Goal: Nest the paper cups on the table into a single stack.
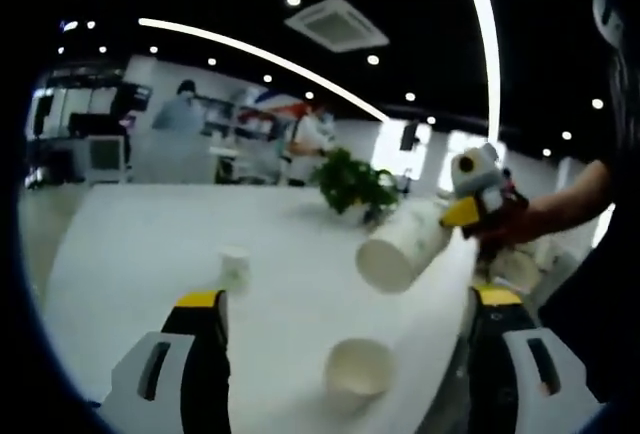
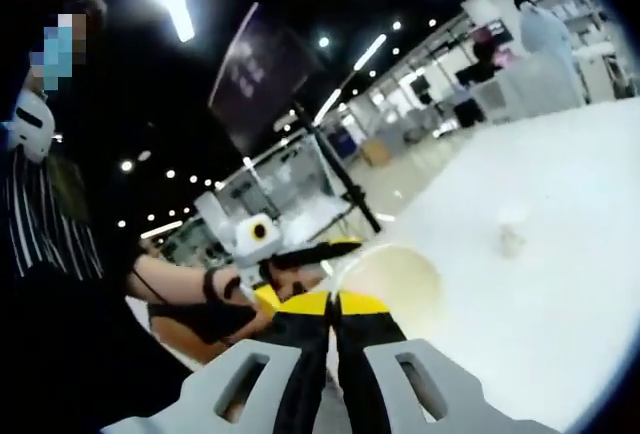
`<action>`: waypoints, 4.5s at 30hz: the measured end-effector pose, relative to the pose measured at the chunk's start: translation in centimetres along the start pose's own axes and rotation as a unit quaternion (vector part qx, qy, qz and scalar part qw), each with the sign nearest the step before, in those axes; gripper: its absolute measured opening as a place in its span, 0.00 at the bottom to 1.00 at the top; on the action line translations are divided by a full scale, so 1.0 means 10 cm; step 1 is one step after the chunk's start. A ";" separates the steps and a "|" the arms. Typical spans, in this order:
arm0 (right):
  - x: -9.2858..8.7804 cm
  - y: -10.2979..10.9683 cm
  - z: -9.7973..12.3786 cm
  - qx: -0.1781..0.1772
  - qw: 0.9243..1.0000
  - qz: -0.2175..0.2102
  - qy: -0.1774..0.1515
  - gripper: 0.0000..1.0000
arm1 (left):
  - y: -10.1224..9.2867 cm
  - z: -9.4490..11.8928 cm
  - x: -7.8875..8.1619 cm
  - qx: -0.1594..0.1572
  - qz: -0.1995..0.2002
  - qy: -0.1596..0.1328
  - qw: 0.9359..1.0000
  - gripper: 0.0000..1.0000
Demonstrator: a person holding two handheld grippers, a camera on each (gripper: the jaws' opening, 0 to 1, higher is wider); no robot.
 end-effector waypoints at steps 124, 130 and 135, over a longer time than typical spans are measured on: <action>-0.91 -0.05 -1.03 0.055 0.821 0.373 0.429 0.24 | 0.36 0.37 -0.45 0.066 -0.021 0.045 0.997 0.99; -0.88 -0.01 -1.00 0.055 0.824 0.376 0.420 0.24 | 0.35 0.38 -0.44 0.064 -0.021 0.048 0.997 0.99; -0.88 -0.01 -0.97 0.046 0.823 0.382 0.417 0.27 | 0.35 0.35 -0.43 0.064 -0.021 0.048 0.997 0.99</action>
Point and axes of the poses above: the point that each gripper's makers call its tool centre point, and the gripper's own axes: z roughly backward along the fingers, y roughly to its left, x roughly out of its top, the point moved 8 cm from there along z, roughly backward along the fingers, and after that the axes turned 4 degrees about -y, right-handed, at the moved point
